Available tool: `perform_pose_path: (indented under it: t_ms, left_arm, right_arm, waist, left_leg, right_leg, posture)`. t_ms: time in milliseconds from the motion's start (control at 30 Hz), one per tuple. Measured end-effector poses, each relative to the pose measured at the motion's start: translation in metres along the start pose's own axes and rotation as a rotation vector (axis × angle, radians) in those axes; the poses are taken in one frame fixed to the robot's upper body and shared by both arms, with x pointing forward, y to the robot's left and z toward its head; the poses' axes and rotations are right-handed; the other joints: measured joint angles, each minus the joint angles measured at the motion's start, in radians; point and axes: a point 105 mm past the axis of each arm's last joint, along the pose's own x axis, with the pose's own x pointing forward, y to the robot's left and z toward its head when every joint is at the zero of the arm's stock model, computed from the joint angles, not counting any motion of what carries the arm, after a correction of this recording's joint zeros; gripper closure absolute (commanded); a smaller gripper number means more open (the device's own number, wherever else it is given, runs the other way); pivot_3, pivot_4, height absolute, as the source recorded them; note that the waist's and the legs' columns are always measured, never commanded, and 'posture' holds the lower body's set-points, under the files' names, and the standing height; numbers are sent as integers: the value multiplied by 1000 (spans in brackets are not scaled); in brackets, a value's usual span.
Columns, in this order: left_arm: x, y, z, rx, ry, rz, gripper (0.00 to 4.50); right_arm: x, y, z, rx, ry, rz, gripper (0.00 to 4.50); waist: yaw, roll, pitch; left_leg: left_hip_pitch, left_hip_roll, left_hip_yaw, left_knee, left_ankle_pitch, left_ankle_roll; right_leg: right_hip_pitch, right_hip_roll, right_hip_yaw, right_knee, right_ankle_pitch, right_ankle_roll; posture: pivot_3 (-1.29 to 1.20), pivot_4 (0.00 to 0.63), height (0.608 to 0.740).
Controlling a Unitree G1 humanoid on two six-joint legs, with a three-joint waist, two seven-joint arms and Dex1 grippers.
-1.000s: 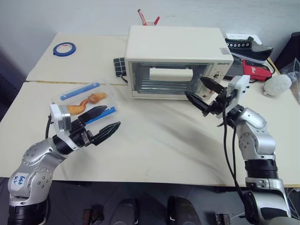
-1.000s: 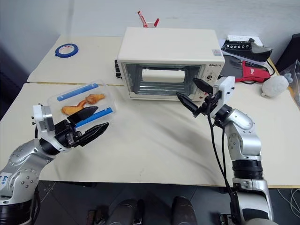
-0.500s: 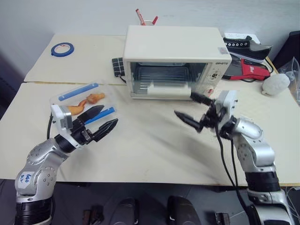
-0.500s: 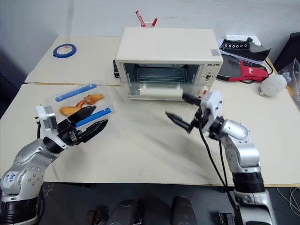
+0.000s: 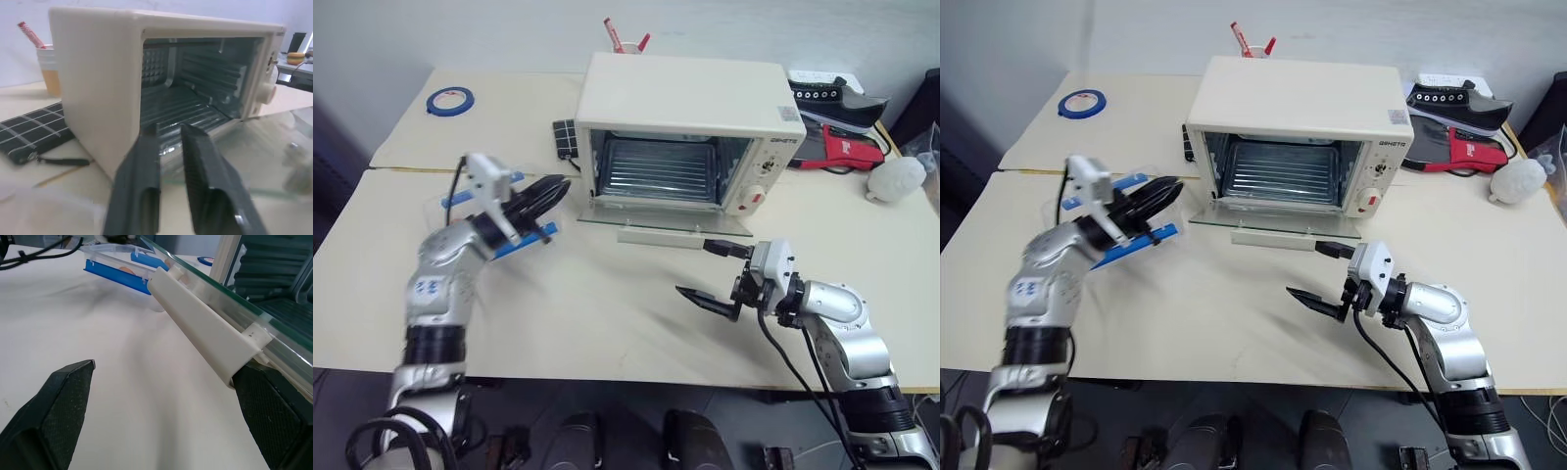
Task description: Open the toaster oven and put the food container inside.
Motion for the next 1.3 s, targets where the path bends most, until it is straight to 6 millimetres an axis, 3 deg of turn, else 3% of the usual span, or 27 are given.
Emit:
perform_pose_path:
  t_ms: [200, 300, 500, 633, 833, 900, 1033, 1133, 1233, 1300]
  left_arm:
    - [10, -19, -15, 53, 60, -155, 4489]
    - [11, -28, -19, 92, 92, -221, 4489]
    - [0, -39, -38, 146, 181, -307, 4489]
    - [2, -54, -54, 153, 238, -346, 4489]
    - [0, -66, -70, 153, 297, -328, 4489]
    - [0, -67, -70, 139, 308, -318, 4113]
    - [-16, -72, -67, 27, 288, -280, 3018]
    - [-35, -65, -54, -45, 238, -225, 2180]
    - [-85, -39, -37, -55, 273, -70, 1274]
    - [-111, -35, -28, -98, 262, -19, 687]
  right_arm:
    - [-4, 1, -3, -11, 17, -25, 0]
    - [-25, 4, -12, -4, 47, -84, 0]
    - [-94, 19, -35, 50, 190, -259, 0]
    - [-117, 18, -31, 30, 220, -346, 0]
    - [-104, 12, -9, 9, 159, -336, 0]
    - [-91, 8, 2, 1, 114, -312, 0]
    - [-62, 9, 16, 25, 42, -222, 0]
    - [-45, 10, 21, 45, 7, -153, 0]
    - [-24, 11, 32, 53, -54, -67, 0]
    - [-17, 13, 36, 56, -84, -37, 0]
  waist:
    - [-4, 0, 0]
    - [9, 0, 0]
    - [22, 0, 0]
    - [17, 0, 0]
    - [17, 0, 0]
    - [19, 0, 0]
    - [18, 0, 0]
    - [15, 0, 0]
    - [5, 0, 0]
    - [-2, 0, 0]
  left_leg:
    - [0, 2, -1, 1, 0, -1]
    - [0, 2, -1, 2, 0, -1]
    - [0, 1, 0, 2, 0, 0]
    - [1, 3, 1, 2, 0, 0]
    - [2, 8, 2, 2, 0, -1]
    - [2, 8, 2, 3, 0, -1]
    - [2, 9, 1, 3, 0, -1]
    - [1, 11, 1, 3, 0, -1]
    - [1, 13, 2, 3, -1, -3]
    - [1, 14, 1, 3, -2, -3]
  right_leg:
    - [0, 5, 0, 0, 0, 0]
    - [1, 4, 0, -1, 0, 0]
    - [2, 4, 2, -1, 1, 1]
    - [1, 5, 4, 0, 3, 0]
    - [1, 6, 5, -1, 3, 0]
    - [1, 6, 5, 0, 3, -1]
    - [1, 7, 5, -1, 3, -1]
    - [0, 8, 4, -1, 3, -1]
    - [0, 10, 5, -2, 4, -2]
    - [0, 10, 5, -2, 3, -2]
  posture:
    - [0, 150, 740]
    - [0, 150, 740]
    - [0, 150, 740]
    - [0, 150, 740]
    - [0, 150, 740]
    - [0, 150, 740]
    - [0, 150, 740]
    - [0, 150, 740]
    - [0, 150, 740]
    - [0, 150, 740]
